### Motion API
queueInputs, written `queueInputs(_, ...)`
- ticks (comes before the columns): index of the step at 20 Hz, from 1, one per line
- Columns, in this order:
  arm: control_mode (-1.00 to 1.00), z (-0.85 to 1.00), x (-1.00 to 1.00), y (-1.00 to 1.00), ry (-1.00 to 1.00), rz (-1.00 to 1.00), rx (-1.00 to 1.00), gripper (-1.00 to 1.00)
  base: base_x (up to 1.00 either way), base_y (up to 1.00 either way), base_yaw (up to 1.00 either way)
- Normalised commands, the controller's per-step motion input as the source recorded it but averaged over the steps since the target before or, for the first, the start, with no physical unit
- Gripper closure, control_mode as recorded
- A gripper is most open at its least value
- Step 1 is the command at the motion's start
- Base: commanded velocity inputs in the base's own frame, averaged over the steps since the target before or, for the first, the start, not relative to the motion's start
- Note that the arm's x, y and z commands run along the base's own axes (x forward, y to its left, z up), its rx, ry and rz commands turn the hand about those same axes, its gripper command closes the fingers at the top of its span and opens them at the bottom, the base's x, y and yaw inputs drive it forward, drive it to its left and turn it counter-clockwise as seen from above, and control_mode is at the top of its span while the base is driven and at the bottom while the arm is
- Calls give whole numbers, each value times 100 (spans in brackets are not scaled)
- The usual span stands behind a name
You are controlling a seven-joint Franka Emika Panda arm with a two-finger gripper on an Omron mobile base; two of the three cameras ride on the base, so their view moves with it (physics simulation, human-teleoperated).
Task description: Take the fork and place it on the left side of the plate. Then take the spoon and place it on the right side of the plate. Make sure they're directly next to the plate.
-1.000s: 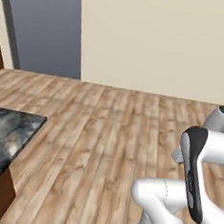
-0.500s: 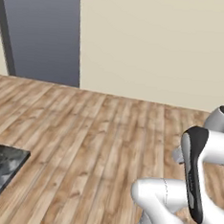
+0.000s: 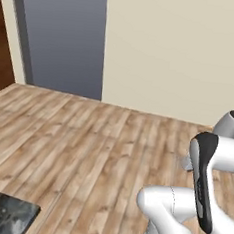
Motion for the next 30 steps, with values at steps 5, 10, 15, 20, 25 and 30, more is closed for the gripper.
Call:
queueInputs(5,100,0,0,0,0,0,0,-100,100,17,29)
queueInputs(10,100,0,0,0,0,0,0,-100,100,0,47)
queueInputs(15,100,0,0,0,0,0,0,-100,100,0,55)
queueInputs(20,100,0,0,0,0,0,0,-100,100,0,56)
queueInputs(25,100,0,0,0,0,0,0,-100,100,0,38)
queueInputs(30,100,0,0,0,0,0,0,-100,100,7,28)
